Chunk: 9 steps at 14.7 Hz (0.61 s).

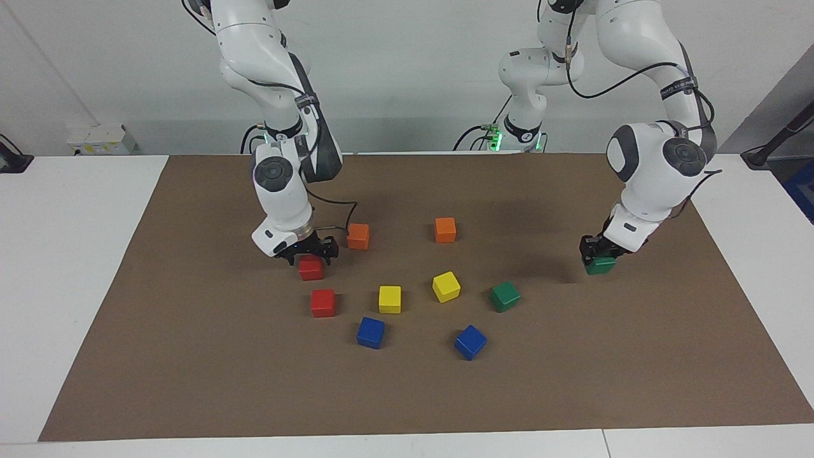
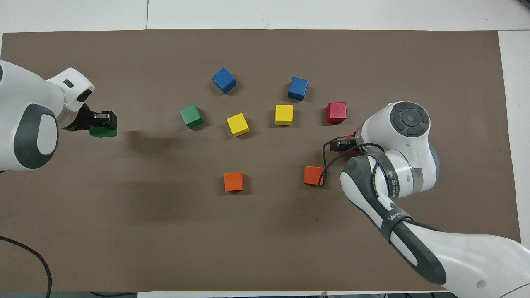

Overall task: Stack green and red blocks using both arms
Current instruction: 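Place the green with the left gripper while the right gripper places the red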

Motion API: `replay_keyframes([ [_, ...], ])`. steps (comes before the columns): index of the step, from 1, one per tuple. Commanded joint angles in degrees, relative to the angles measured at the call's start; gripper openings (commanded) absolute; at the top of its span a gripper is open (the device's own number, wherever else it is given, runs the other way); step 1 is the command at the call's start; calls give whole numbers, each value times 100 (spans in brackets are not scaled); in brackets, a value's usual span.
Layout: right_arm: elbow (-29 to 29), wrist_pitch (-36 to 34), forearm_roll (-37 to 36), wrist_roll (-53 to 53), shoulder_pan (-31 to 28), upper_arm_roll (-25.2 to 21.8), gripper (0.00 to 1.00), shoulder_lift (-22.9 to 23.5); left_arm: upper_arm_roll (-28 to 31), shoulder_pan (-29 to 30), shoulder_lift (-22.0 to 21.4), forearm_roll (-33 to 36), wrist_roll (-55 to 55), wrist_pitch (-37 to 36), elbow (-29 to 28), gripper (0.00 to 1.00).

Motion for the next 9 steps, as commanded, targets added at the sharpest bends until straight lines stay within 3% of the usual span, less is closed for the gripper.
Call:
replay_keyframes([
  [1, -71, 164, 73, -351, -4, 0, 100, -15, -53, 165, 474, 94, 188, 101, 455, 0],
  [9, -71, 182, 73, -501, -4, 0, 100, -15, -53, 306, 757, 155, 468, 277, 536, 0],
])
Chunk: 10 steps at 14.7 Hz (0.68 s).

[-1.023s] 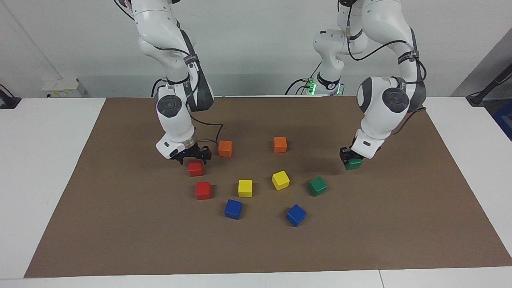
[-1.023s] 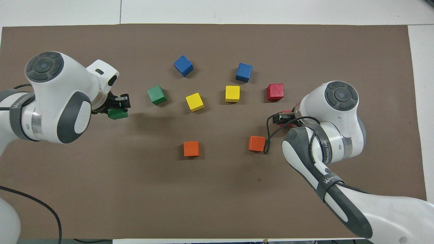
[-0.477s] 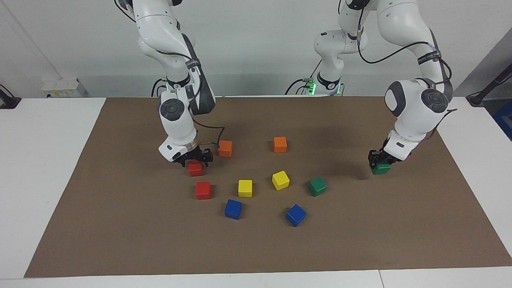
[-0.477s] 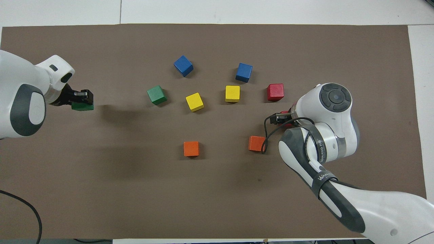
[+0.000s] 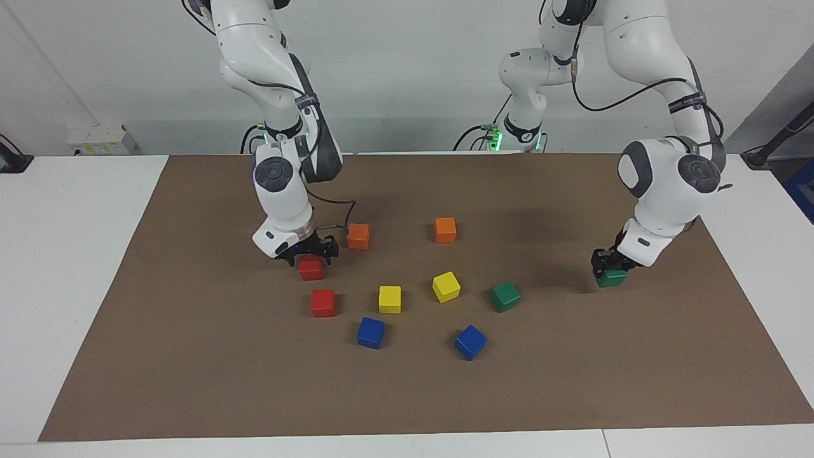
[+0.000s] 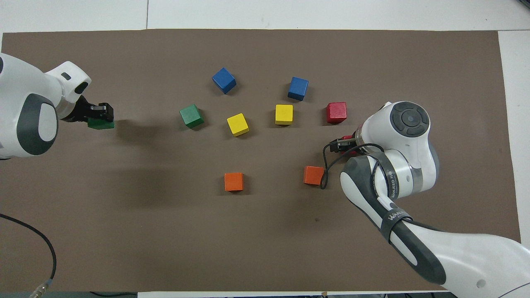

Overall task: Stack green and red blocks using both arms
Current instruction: 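Place the green with the left gripper while the right gripper places the red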

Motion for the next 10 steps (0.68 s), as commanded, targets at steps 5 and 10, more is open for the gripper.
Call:
replay_keyframes([
  [5, -63, 138, 73, -69, -5, 0, 0, -8, -52, 231, 69, 128, 276, 195, -188, 0],
  [10, 473, -275, 56, -348, -460, -27, 0, -69, -52, 223, 42, 128, 66, 406, -407, 0],
])
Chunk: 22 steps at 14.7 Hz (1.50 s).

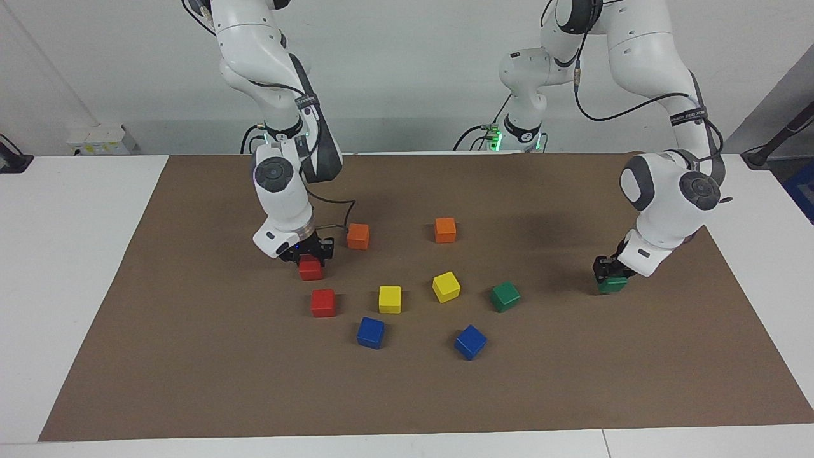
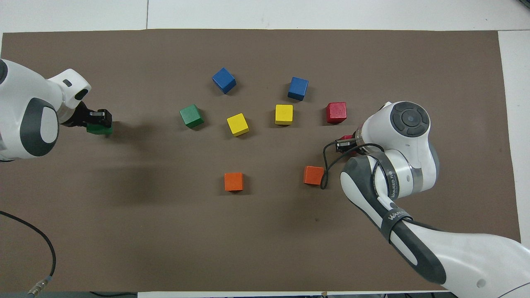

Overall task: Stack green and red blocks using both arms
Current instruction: 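Place the green with the left gripper while the right gripper places the red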

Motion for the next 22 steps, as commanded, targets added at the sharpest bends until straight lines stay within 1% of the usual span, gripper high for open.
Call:
replay_keyframes([
  [1, 321, -229, 57, -641, -548, 19, 0, -72, -50, 50, -47, 96, -185, 276, -210, 0],
  [3, 374, -203, 49, -1090, -988, 10, 0, -81, -50, 50, -47, 96, -194, 294, -280, 0],
  [7, 243, -194, 48, -1784, -1805, 10, 0, -116, -50, 50, -55, 96, -194, 426, -386, 0],
  [8, 243, -194, 40, -1995, -1964, 10, 0, -107, -50, 50, -55, 96, -194, 426, -386, 7],
  [9, 234, -185, 40, -2162, -2044, 10, 0, -90, -50, 50, -55, 96, -194, 435, -386, 47],
  [10, 216, -176, 40, -2225, -2097, 10, 0, -72, -50, 50, -55, 96, -194, 426, -378, 99],
  [14, 50, -124, 40, -2270, -2080, 19, 0, -63, -50, 50, -47, 105, -177, 260, -124, 100],
  [18, -56, -106, 40, -2278, -2036, 19, 0, -28, -59, -20, 6, 35, -212, -487, 693, 100],
  [19, -108, -63, 40, -2296, -2036, 19, 0, -19, -59, -116, 58, -79, -473, -514, 773, 100],
  [21, -135, -9, 40, -2366, -2045, 19, 0, -11, -50, -589, 68, -159, -1586, -540, 853, 100],
  [22, -144, -9, 40, -2375, -2045, 19, 0, 16, -50, -801, 68, -159, -1966, -541, 853, 100],
])
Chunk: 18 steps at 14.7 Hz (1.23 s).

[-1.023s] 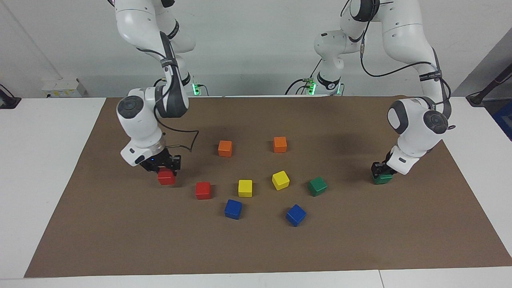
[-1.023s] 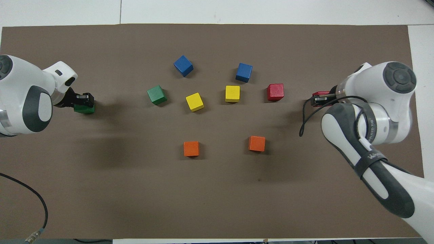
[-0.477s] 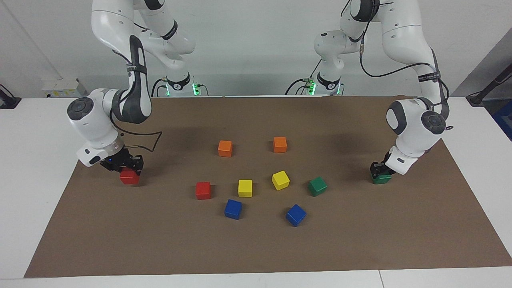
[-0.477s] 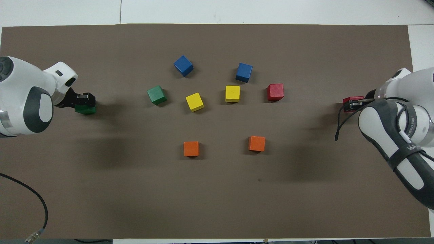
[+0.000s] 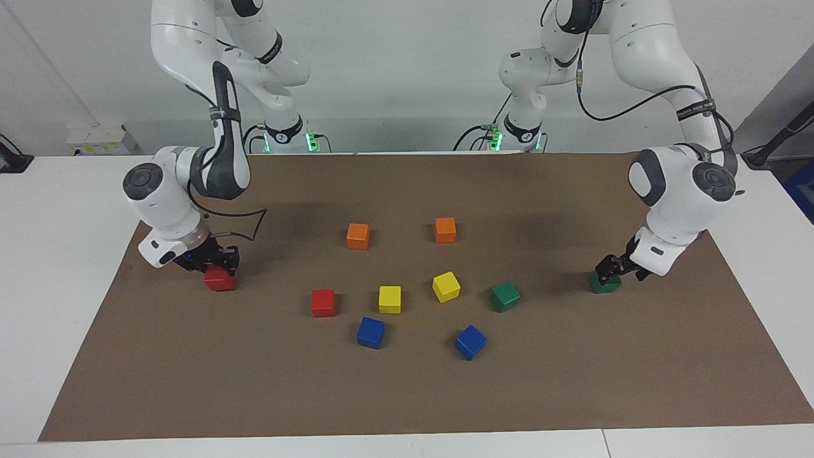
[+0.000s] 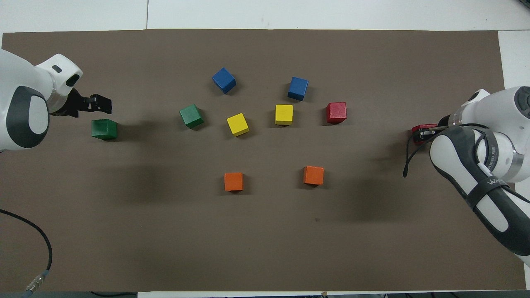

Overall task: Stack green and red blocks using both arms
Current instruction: 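Grasp another green with the left gripper while the right gripper grasps another red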

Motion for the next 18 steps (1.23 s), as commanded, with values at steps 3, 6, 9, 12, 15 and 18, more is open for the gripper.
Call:
replay_keyframes([
  [3, -81, 108, 41, -176, -35, 19, 0, 1, 56, -944, 99, -39, -1811, -98, 231, 100],
  [6, -89, 143, 41, -176, -35, 19, 0, 53, 56, -1261, 108, -30, -2532, 16, 188, 100],
  [9, -89, 195, 41, -168, -44, 19, 0, 80, 73, -1674, 327, 75, -3140, 16, 284, 100],
  [12, -89, 205, 50, -124, -26, 19, 58, 89, 73, -1841, 626, 145, -3852, 95, 521, 100],
  [15, -2, 99, 59, -80, -17, 19, 100, 80, 73, -1895, 724, 382, -3950, 332, 548, 100],
  [18, 480, -566, 76, 376, 201, 54, 100, -157, 64, -1903, 732, 418, -3941, 455, 530, 100],
])
